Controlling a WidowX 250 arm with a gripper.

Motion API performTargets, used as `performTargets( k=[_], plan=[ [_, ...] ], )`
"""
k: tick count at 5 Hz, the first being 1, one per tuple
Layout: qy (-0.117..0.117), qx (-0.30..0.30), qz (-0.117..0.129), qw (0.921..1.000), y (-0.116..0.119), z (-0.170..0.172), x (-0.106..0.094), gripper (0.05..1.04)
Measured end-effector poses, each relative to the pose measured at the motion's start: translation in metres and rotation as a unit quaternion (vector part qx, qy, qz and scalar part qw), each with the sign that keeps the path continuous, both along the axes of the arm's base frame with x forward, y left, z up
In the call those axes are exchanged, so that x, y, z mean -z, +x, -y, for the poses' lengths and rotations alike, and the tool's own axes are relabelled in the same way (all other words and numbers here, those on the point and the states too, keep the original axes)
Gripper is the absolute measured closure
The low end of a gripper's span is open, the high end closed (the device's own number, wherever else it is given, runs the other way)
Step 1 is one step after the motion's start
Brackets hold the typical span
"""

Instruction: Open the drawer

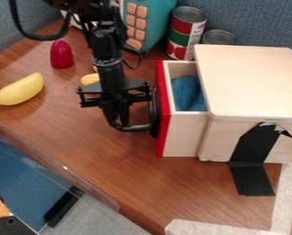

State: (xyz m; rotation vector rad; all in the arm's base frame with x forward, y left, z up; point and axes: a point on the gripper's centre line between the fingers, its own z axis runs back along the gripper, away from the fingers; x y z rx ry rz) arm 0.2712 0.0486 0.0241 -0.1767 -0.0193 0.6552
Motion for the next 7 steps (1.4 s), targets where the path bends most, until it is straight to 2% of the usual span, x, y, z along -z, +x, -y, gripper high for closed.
performTargets(
  k=[3,5,7],
  plan=[
    [-0.011,0.005,-0.012,0.9999,-0.023,-0.027,-0.009,0.954],
    [-0.01,0.006,-0.021,0.9997,-0.03,-0.034,-0.01,0.954],
    [-0.004,0.023,-0.019,0.9995,-0.03,-0.04,-0.016,0.923]
  ],
)
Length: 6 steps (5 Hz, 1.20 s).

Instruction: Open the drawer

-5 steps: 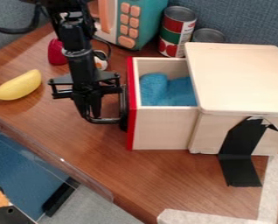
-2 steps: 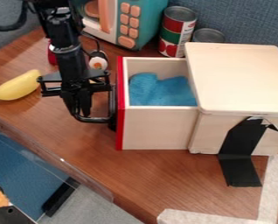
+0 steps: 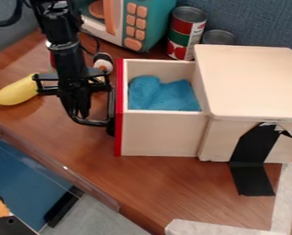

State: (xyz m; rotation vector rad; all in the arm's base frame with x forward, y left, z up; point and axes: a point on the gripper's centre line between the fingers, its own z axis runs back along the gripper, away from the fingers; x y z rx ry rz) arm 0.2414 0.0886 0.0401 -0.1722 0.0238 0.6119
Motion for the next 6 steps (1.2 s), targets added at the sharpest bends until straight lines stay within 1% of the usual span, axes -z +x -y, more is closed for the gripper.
performTargets(
  k=[1,2,3,4,5,6],
  plan=[
    [0.014,0.072,0.003,0.9973,0.004,0.002,-0.005,0.696],
    [0.02,0.104,0.024,0.9941,0.007,0.004,-0.016,0.382],
    [0.009,0.136,0.04,0.9899,0.004,0.01,-0.032,0.112],
    [0.019,0.174,0.052,0.9831,0.004,0.008,-0.055,0.077],
    [0.092,0.207,0.062,0.972,0.0,-0.004,-0.077,0.083],
    [0.124,0.215,0.07,0.9661,0.003,-0.02,-0.087,0.083]
  ],
)
